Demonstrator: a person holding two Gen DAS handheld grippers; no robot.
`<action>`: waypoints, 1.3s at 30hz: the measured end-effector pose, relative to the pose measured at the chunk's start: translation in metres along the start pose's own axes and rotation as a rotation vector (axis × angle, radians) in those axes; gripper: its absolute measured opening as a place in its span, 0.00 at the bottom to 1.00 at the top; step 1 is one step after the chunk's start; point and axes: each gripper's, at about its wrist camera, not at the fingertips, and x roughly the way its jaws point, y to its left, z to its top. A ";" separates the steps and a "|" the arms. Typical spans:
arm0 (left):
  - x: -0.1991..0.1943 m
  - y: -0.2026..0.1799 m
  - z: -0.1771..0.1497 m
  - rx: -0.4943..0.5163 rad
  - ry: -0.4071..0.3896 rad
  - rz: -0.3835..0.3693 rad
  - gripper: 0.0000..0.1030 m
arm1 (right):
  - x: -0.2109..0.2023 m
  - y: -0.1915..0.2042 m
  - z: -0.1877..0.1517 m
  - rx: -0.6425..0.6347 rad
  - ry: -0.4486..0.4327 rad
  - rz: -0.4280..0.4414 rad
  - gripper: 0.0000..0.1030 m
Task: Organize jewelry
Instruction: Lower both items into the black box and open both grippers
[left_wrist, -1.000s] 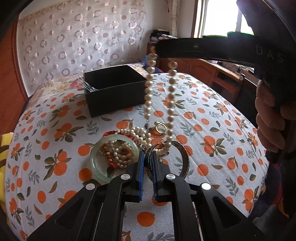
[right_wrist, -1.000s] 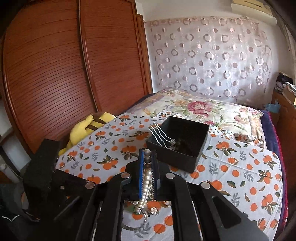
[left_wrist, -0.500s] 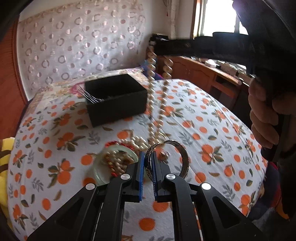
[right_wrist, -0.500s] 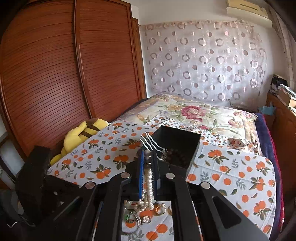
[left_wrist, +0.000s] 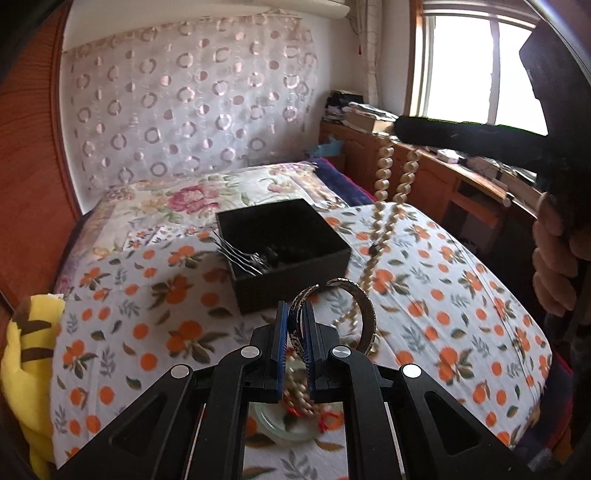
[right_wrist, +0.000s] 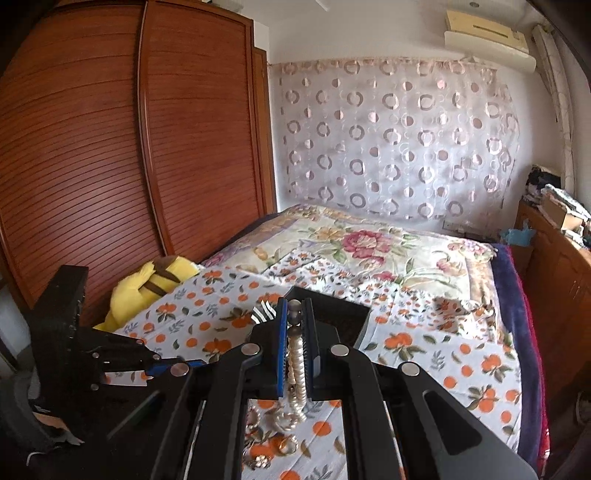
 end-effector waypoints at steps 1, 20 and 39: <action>0.003 0.003 0.003 -0.004 -0.003 0.006 0.07 | -0.001 -0.001 0.004 -0.004 -0.005 -0.006 0.08; 0.070 0.033 0.050 -0.075 0.022 0.056 0.07 | 0.007 -0.023 0.076 -0.035 -0.073 -0.090 0.08; 0.074 0.037 0.054 -0.086 0.019 0.063 0.22 | 0.038 -0.021 0.083 -0.057 -0.022 -0.099 0.08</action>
